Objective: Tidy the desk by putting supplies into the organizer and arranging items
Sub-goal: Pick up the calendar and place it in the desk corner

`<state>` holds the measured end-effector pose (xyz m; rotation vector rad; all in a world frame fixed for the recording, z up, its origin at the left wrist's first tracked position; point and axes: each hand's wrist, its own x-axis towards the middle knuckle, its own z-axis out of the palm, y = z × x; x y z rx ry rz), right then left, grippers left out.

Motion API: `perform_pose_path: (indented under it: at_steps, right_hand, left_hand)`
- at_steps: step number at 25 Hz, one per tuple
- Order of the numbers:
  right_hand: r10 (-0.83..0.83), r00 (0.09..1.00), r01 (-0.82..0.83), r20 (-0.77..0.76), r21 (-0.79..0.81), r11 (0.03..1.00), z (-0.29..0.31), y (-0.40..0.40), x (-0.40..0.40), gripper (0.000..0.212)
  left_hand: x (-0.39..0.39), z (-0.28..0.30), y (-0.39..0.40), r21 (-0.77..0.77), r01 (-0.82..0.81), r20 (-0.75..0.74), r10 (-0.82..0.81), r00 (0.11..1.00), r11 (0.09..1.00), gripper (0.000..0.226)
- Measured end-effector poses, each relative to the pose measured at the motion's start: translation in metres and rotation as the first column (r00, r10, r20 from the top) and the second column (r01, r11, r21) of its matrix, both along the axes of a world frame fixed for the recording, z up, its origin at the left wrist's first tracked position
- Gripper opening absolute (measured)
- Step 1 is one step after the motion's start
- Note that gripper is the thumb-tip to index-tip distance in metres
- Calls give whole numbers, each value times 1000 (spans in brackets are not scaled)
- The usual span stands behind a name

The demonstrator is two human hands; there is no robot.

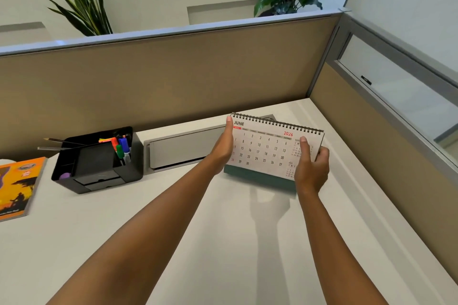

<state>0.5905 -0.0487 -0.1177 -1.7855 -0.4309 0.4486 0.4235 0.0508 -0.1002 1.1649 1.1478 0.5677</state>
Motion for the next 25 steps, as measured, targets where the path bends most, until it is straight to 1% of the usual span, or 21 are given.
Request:
perform_pose_path:
  at_steps: [4,8,13,18,20,22,24,25]
  right_hand:
    - [42,998,-47,40,132,990,-9,22,24,45]
    - [149,989,-144,-2,262,954,-31,34,37,50]
    - [207,978,-202,11,276,940,-54,31,41,54]
    - [213,976,-195,-36,278,941,-70,30,39,54]
    - [207,976,-182,-66,269,946,-75,29,37,54]
    - [209,974,-180,-88,266,947,-79,27,38,54]
    - [232,969,-205,-88,241,949,-85,25,40,55]
    - [244,966,-223,-80,215,951,-89,23,41,57]
  left_hand:
    - [24,-2,30,34,48,100,-51,994,998,77]
    - [40,-18,53,100,20,149,-35,988,995,74]
    - [43,-50,59,135,-8,119,-8,993,991,70]
    - [46,-53,57,112,-37,89,27,996,993,70]
    - [48,-51,57,104,-42,49,37,998,994,70]
    - [50,-52,56,96,-50,-5,50,999,994,76]
    - [49,-56,54,93,-42,-45,46,998,995,82]
    - [49,-58,52,87,-34,-69,41,997,996,81]
